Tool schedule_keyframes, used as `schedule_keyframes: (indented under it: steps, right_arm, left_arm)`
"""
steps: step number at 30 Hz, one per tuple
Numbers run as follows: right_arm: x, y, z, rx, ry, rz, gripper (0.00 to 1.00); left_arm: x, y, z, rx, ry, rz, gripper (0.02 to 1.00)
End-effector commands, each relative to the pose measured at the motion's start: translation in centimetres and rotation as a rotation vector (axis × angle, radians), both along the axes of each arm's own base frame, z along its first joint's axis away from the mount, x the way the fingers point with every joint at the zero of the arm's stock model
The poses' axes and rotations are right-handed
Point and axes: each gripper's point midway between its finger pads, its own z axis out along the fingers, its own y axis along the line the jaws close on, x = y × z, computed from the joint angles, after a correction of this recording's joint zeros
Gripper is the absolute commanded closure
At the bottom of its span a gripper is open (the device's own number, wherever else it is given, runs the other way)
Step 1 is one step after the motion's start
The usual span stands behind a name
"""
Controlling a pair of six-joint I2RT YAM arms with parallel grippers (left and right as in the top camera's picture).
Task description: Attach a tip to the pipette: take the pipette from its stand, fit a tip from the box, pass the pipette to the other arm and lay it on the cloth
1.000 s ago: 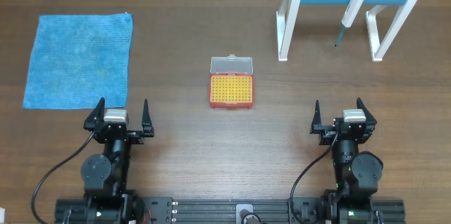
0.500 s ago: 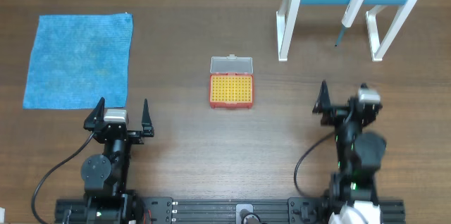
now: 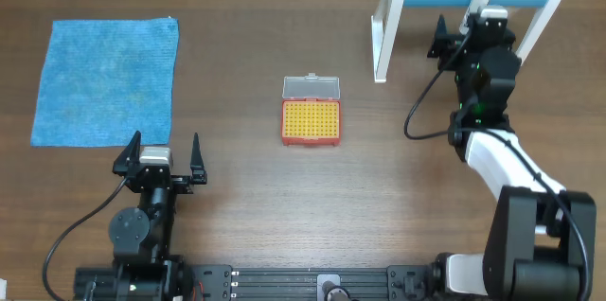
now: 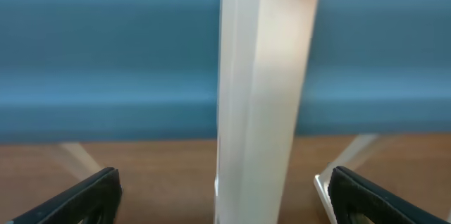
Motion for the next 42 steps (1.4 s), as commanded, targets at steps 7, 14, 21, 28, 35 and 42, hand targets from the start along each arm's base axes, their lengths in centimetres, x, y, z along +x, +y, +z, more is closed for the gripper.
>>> schedule_keyframes:
  steps: [7,14,21,28,35,42]
  right_arm:
    - [1.7,-2.0,0.0,-0.051,-0.003,-0.015,0.049]
    - [2.0,-0.9,0.3,-0.044,-0.026,0.052,0.049]
    - [2.0,-1.1,0.1,-0.044,-0.022,0.048,0.332]
    - [2.0,-1.1,0.3,-0.046,-0.032,0.045,0.921]
    - [1.5,-1.0,3.1,-0.057,-0.091,0.044,0.921]
    - [1.0,-1.0,5.0,-0.064,-0.130,0.043,0.921]
  left_arm:
    - [0.0,-0.3,-0.1,0.015,0.001,-0.017,0.023]
    - [0.0,-0.3,-0.1,0.015,0.001,-0.017,0.020]
    - [0.0,-0.3,-0.1,0.015,0.001,-0.017,0.020]
    - [0.0,-0.3,-0.1,0.015,0.002,-0.017,0.020]
    - [0.0,-0.3,-0.1,0.015,0.001,-0.017,0.020]
    - [0.0,-0.3,-0.1,0.015,0.001,-0.017,0.020]
